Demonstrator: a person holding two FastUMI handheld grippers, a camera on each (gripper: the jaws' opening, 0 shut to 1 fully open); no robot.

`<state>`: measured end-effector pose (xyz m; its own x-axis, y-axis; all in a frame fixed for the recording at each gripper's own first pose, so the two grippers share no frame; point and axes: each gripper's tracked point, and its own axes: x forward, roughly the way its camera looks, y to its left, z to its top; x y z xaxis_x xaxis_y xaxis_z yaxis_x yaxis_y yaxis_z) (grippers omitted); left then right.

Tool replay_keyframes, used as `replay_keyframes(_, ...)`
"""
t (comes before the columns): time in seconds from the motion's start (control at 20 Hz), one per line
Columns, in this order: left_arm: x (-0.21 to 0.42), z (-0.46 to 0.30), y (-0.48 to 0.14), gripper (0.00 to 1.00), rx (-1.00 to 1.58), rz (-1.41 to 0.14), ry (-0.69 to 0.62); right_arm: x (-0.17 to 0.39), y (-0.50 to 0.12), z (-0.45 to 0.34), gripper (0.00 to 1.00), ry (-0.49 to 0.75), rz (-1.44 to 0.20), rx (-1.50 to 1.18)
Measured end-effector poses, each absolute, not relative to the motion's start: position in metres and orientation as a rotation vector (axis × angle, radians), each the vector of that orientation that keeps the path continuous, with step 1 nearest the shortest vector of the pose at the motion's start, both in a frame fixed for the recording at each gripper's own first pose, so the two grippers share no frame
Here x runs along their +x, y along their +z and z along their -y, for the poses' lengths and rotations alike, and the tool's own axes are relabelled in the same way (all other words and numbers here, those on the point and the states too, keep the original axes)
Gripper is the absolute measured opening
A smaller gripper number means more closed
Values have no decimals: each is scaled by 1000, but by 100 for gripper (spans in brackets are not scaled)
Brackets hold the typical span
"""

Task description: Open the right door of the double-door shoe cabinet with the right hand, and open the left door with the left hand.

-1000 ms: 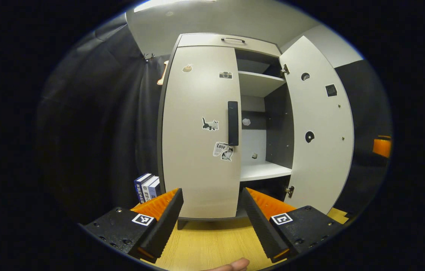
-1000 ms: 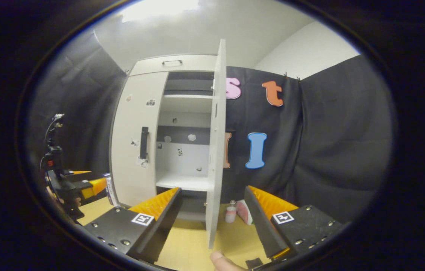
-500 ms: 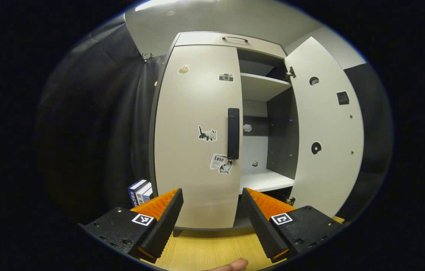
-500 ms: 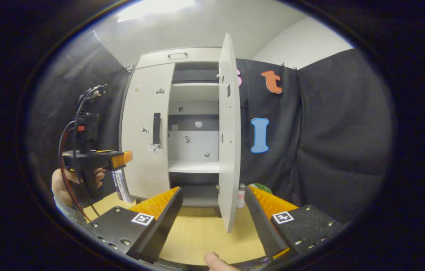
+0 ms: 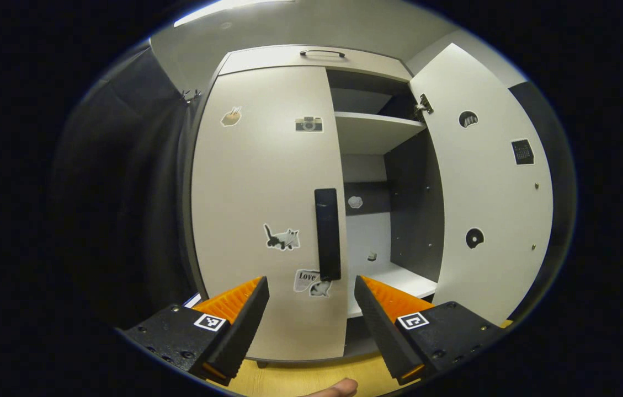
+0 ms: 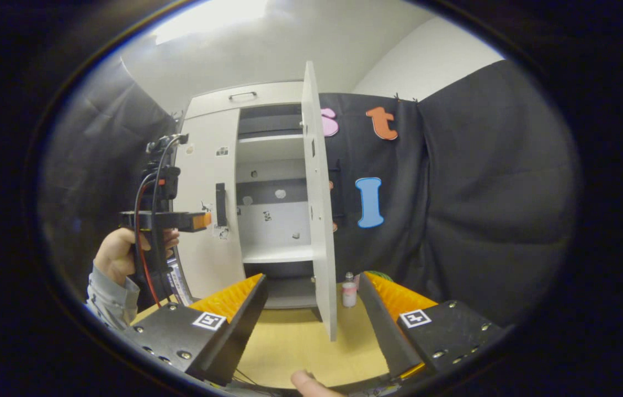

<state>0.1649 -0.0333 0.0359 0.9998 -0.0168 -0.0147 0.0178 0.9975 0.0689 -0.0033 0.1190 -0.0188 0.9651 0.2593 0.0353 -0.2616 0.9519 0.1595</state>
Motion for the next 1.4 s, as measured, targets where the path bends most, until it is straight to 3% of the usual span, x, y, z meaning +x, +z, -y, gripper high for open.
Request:
replay_keyframes(0.25, 206, 44, 59, 97, 47, 1, 11, -6, -24, -122, 99, 273, 10, 139)
replay_keyframes(0.5, 251, 44, 42, 94, 53, -57, 50, -14, -33, -130, 99, 298, -3, 134)
replay_keyframes(0.6, 262, 50, 39, 88, 46, -58, 15, -16, -33, -126, 99, 298, 7, 151)
replay_keyframes(0.75, 270, 46, 29, 59, 35, -85, 1, -14, -34, -119, 99, 280, 13, 178)
replay_keyframes(0.8, 272, 47, 33, 55, 43, -69, -1, -14, -33, -118, 99, 279, 13, 195)
replay_keyframes(0.85, 272, 49, 36, 41, 50, -69, -3, -14, -32, -117, 99, 285, 13, 215)
replay_keyframes(1.4, 262, 47, 31, 22, 16, -113, -29, -31, -36, -116, 97, 280, 7, 192)
